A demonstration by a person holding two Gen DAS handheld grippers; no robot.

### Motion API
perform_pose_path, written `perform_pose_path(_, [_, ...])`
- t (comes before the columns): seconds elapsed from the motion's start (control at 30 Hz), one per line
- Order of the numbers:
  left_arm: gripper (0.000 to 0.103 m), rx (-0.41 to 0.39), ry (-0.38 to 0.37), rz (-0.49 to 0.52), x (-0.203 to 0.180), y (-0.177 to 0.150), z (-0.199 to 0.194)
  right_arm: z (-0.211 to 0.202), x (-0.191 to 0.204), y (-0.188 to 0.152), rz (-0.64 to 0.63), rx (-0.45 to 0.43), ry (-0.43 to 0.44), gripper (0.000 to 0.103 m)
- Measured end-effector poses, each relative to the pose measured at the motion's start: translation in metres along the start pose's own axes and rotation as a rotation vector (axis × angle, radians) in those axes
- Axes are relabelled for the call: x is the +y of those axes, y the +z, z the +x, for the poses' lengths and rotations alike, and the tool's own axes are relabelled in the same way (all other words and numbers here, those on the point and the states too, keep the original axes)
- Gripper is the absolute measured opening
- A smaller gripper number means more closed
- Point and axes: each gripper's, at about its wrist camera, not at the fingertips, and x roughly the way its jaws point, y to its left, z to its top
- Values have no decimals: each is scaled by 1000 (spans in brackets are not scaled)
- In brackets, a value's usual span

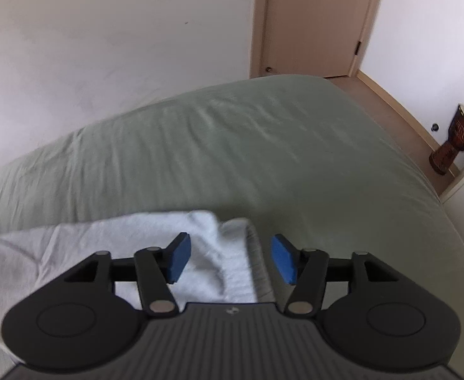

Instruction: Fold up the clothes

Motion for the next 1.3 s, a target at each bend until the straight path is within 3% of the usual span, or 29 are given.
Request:
perform_pose_path(0.1, [58, 51, 6, -65, 20, -6, 15, 12, -2, 3, 35, 15, 22, 63])
perform_pose_path(0.2, [58, 67, 17, -79, 21, -9, 26, 33, 9, 0, -8, 43, -6, 63])
perform_pose_path(0.4, [57, 61, 72, -138, 19, -7, 34, 45, 21, 0, -45, 31, -55, 33])
perform_pose_path(0.53, [59, 54, 119, -126, 16, -16, 24, 51, 20, 4, -31, 33, -79, 32])
perform_pose_path(0.63, [59, 47, 103, -140, 22, -18, 18, 51, 19, 7, -40, 30, -91, 36])
perform_pose_path(0.87, [60, -11, 102, -117, 19, 3, 3, 16, 13, 6, -36, -49, -33, 41])
perform_pose_path(0.97, [59, -25, 24, -106, 15, 13, 3, -8, 17, 3, -42, -86, 0, 41])
perform_pose_path(1.03, [59, -41, -85, -76, 1, 16, -3, -21, 25, -2, -55, -103, 27, 41])
perform_pose_path(1.13, [59, -41, -179, 18, -39, 19, -4, -41, 64, -27, -145, -78, 178, 38])
perform_pose_path(1.17, [59, -44, -197, 41, -52, 20, -3, -47, 87, -42, -196, -57, 235, 30])
perform_pose_path(1.3, [59, -57, -253, 119, -105, 34, 9, -49, 150, -88, -289, 5, 369, 27])
